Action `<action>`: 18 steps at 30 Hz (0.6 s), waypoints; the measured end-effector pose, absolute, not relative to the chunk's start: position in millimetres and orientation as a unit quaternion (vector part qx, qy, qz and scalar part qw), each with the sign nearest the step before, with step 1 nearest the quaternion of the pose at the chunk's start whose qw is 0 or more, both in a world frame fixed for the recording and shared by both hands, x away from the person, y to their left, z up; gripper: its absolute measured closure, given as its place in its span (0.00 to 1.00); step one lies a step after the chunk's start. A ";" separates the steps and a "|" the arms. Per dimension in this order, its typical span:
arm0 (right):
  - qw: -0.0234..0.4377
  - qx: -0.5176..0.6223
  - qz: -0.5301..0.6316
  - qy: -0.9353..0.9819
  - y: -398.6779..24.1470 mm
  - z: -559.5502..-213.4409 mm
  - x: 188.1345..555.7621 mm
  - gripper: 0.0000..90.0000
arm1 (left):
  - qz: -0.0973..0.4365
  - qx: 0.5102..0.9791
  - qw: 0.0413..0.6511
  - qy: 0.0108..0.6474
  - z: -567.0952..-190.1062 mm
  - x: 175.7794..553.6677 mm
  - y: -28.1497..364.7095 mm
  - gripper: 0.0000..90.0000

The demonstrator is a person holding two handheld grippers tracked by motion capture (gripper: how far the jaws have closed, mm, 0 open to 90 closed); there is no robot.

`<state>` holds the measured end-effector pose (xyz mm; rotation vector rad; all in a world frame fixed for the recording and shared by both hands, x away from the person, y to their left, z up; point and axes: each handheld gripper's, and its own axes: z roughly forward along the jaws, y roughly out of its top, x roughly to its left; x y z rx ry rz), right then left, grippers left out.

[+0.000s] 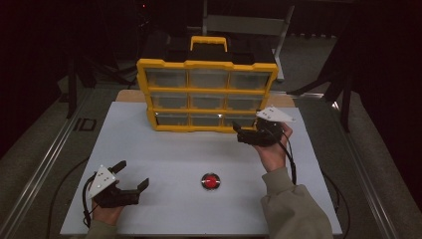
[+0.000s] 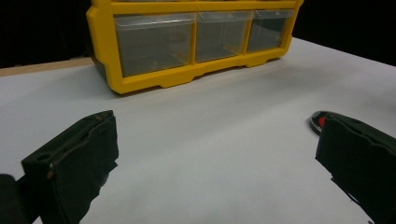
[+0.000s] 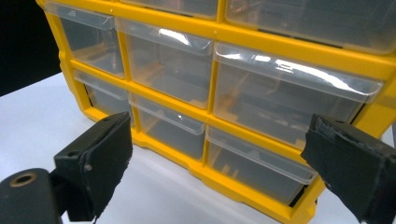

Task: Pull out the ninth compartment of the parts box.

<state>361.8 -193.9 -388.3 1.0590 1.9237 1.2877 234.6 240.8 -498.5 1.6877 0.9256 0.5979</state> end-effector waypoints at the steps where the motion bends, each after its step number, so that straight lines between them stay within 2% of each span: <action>1: 0.294 0.399 0.483 0.722 -193.7 -388.2 362.7 0.09 | 0.251 0.708 0.534 0.389 -498.5 234.6 240.7 0.00; 18: 0.296 0.404 0.465 0.730 -192.0 -390.5 382.6 0.09 | 0.250 0.710 0.532 0.388 -498.7 234.8 240.2 0.00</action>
